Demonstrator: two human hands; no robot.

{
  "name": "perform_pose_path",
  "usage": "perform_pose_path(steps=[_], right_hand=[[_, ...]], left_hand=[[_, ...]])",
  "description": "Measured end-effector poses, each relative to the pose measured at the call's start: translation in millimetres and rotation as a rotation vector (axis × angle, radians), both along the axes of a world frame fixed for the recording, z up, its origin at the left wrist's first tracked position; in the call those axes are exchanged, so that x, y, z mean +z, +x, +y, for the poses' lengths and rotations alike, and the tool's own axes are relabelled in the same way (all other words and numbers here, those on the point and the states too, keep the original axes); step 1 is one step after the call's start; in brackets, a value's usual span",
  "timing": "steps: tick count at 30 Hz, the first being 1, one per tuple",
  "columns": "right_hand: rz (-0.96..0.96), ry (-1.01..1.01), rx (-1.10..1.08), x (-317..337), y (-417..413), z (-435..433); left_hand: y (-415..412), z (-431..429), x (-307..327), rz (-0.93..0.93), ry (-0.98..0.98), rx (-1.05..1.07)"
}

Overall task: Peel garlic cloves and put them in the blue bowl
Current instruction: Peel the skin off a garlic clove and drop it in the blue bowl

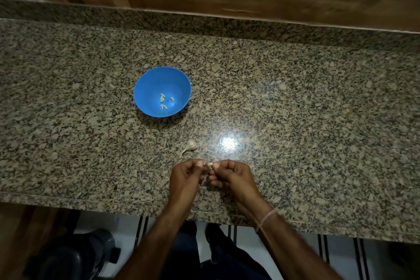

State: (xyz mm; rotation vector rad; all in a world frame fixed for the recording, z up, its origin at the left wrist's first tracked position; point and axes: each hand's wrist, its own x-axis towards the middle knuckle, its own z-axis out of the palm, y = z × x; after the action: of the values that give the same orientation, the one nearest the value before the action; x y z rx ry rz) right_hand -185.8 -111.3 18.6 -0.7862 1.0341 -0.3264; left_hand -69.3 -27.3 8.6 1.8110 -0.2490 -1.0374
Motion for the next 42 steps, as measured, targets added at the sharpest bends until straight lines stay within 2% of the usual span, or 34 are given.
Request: perform_pose_path(steps=[5,6,9,11,14,16,19,20,21,22,24,25,26,28,31,33,34,36,38,40,42], right_hand=[[0.079,-0.121,0.047,-1.8,3.0,1.8],[0.125,-0.233,0.074,-2.0,3.7,3.3],[0.325,-0.745,0.22,-7.2,3.2,4.3],[0.348,-0.924,0.295,-11.9,2.4,1.7],[0.34,-1.0,0.38,-15.0,1.6,-3.7],[0.318,-0.866,0.36,-15.0,2.1,-5.5],[0.232,-0.416,0.252,-16.0,3.4,-6.4],[0.22,-0.368,0.238,-16.6,3.0,-4.7],[0.234,-0.426,0.243,-17.9,2.0,-3.1],[0.259,-0.547,0.26,-18.6,1.1,-1.4],[0.291,-0.779,0.297,-17.4,-0.2,1.6],[0.291,-0.83,0.305,-16.9,0.6,2.4],[0.289,-0.827,0.299,-16.4,2.5,2.9],[0.286,-0.677,0.257,-15.0,6.3,1.2],[0.21,-0.323,0.152,-6.4,11.0,0.8],[0.166,-0.229,0.118,-4.3,13.2,4.9],[0.183,-0.277,0.116,-7.1,14.2,7.1],[0.251,-0.415,0.134,-10.9,15.3,12.9],[0.263,-0.383,0.109,-9.3,18.4,15.4],[0.191,-0.212,0.022,-8.7,23.6,19.2],[0.138,-0.023,-0.048,-6.1,29.5,21.7]], left_hand=[[-4.2,2.3,2.5,-0.379,0.051,-0.093],[-3.9,2.1,4.6,-0.456,0.089,-0.116],[-3.3,-0.4,11.7,-0.605,0.213,-0.179],[-0.5,-0.5,8.5,-0.524,0.23,-0.186],[2.4,0.5,0.3,-0.159,0.107,-0.082],[2.3,0.8,-1.0,-0.141,0.058,-0.051],[1.5,0.8,0.5,-0.388,0.073,-0.131],[1.8,0.0,3.1,-0.47,0.118,-0.165],[2.6,-0.9,4.3,-0.475,0.164,-0.189],[4.6,-2.4,4.4,-0.369,0.183,-0.182],[8.9,-5.9,7.3,0.082,0.158,-0.057],[10.7,-5.9,10.2,0.272,0.15,-0.011],[12.4,-5.0,10.7,0.356,0.13,0.002],[12.3,-3.5,8.3,0.256,0.039,-0.015],[11.5,2.2,4.3,-0.157,-0.041,-0.136],[11.4,4.5,1.0,-0.295,-0.005,-0.195],[13.4,4.9,-0.2,-0.269,0.012,-0.205],[17.9,2.7,-0.3,0.007,0.012,-0.133],[22.2,1.0,1.9,0.238,0.008,-0.075],[25.7,2.6,2.6,0.231,-0.011,-0.103],[27.6,5.5,3.0,0.126,-0.038,-0.148]])
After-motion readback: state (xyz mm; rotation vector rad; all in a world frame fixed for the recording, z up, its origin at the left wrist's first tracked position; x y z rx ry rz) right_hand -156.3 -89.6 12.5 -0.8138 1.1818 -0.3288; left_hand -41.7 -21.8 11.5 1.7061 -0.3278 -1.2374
